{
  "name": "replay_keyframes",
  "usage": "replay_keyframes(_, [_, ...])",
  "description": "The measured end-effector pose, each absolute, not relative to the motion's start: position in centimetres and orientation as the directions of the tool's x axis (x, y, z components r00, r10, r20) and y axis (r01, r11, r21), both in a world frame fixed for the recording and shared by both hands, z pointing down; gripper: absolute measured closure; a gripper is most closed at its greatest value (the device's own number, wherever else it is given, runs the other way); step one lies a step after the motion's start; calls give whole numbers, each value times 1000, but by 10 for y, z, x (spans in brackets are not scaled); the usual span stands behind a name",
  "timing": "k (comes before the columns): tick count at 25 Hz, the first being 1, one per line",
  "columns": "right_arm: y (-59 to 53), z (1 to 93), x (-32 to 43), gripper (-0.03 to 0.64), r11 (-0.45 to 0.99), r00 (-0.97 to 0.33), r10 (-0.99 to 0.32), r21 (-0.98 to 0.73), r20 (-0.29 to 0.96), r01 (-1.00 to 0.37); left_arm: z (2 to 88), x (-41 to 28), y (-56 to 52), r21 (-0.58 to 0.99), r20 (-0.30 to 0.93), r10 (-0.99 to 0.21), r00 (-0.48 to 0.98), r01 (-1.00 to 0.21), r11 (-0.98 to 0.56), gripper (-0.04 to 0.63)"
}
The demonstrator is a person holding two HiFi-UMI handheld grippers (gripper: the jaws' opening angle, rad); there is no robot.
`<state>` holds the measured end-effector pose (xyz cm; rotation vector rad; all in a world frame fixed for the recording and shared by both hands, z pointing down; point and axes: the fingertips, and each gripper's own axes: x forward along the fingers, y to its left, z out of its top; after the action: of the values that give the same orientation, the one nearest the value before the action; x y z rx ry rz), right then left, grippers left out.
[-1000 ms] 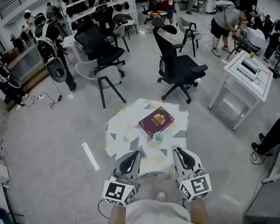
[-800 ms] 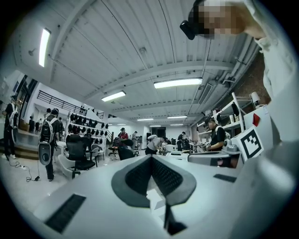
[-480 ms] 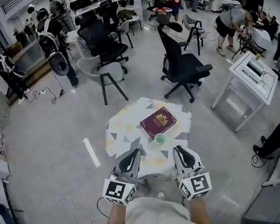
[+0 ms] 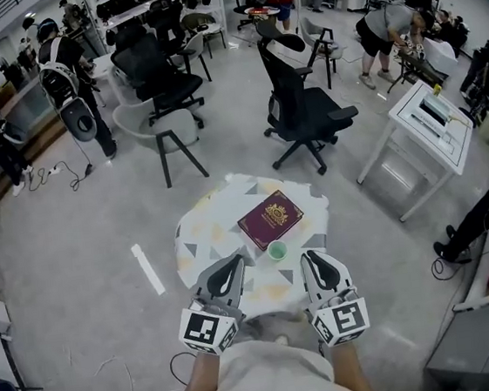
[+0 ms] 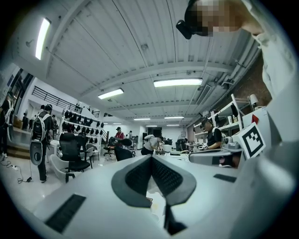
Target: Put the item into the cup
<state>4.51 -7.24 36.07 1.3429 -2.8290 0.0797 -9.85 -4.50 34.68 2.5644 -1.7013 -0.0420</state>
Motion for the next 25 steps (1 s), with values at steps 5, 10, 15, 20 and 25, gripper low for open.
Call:
replay_keyframes(5, [-96,362,28,571,600,-601,-798,-27,49,-800,353,-116,-76,74,20,-905,425,-903,-423,586])
replay_keyframes(10, [-114,366,13,571,564,-564,-822,-19,76,-825,360,-130,-104,82,33,-884,466,-883,-462,586])
replay_keyframes(15, [-133,372,-3,571,524,-522,-847,-7,103,-852,372,-141,-131,82,52,-853,519,-854,-515,584])
replay_keyframes(20, [-142,389,-12,571,477,-471,-869,3,153,-879,387,-145,-151,109,51,-810,584,-809,-577,586])
replay_keyframes(25, [-145,407,-15,572,429,-418,-885,8,204,-903,403,-141,-166,140,54,-763,645,-761,-633,584])
